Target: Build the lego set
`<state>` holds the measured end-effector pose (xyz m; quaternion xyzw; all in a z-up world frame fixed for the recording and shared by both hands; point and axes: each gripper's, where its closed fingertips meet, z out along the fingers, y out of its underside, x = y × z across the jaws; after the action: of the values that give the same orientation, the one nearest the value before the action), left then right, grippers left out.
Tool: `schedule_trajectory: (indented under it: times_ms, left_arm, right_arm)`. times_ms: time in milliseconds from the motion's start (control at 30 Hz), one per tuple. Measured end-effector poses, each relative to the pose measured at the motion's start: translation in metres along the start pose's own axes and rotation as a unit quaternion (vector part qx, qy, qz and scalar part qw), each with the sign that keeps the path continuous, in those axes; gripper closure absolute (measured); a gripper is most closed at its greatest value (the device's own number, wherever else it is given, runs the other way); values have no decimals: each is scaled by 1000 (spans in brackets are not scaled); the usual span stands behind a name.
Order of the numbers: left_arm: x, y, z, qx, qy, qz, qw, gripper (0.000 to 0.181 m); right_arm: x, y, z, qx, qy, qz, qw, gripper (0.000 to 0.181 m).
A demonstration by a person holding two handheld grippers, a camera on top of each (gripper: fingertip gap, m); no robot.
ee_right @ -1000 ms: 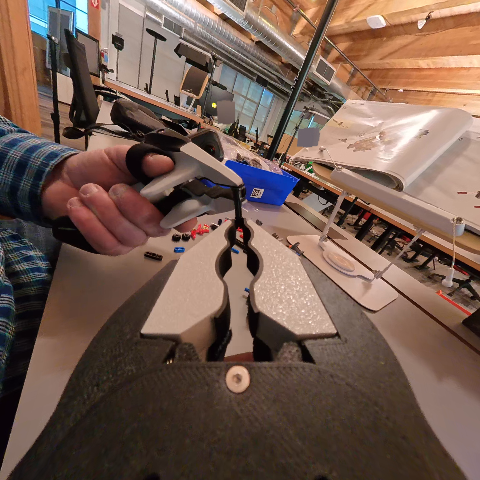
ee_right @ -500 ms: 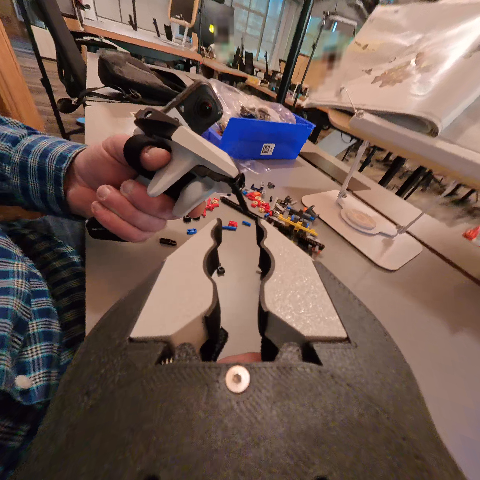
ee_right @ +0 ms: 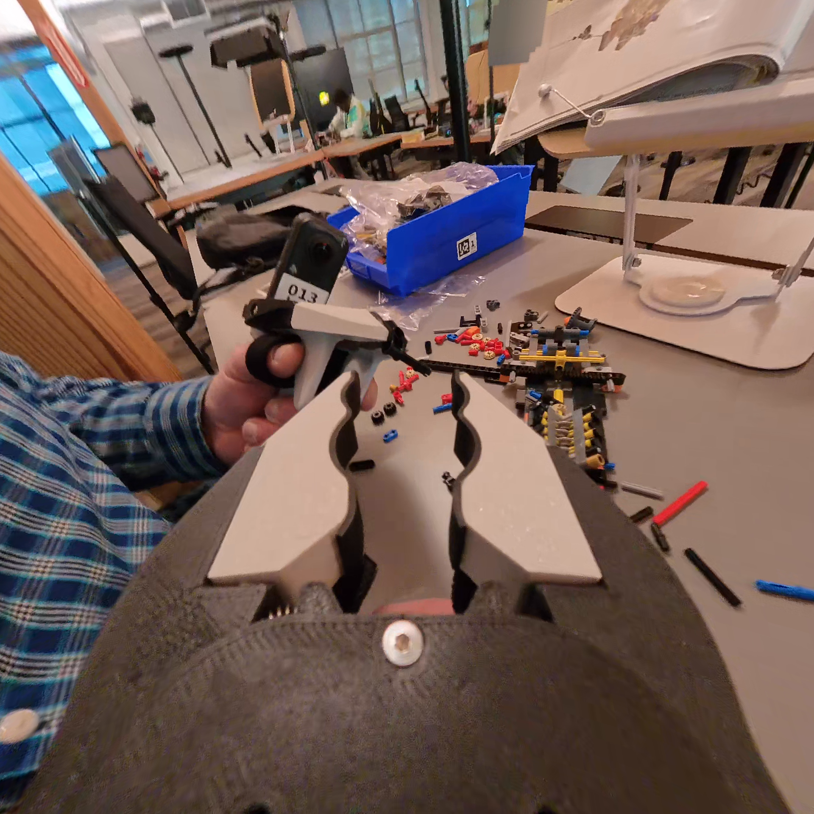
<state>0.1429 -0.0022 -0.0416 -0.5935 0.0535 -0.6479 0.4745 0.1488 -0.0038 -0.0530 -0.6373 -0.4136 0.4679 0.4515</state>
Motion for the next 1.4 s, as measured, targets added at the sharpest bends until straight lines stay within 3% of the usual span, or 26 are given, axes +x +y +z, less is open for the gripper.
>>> schedule_trajectory:
  times_ms: [233,767,967,1400]
  left_arm:
    - [-3,3,2,0,-6,-1,1000,177]
    - [-9,-17,14,60,-30,16,998,177]
    - [-15,-13,16,69,-30,1,997,177]
    - [-8,-6,23,77,8,-2,997,176]
  right_arm:
    - [-1,8,10,28,-28,74,997,139]
    - [15,1,3,72,-29,112,991,137]
    - [23,-1,1,91,-37,144,985,137]
    - [22,-8,1,118,-79,203,969,153]
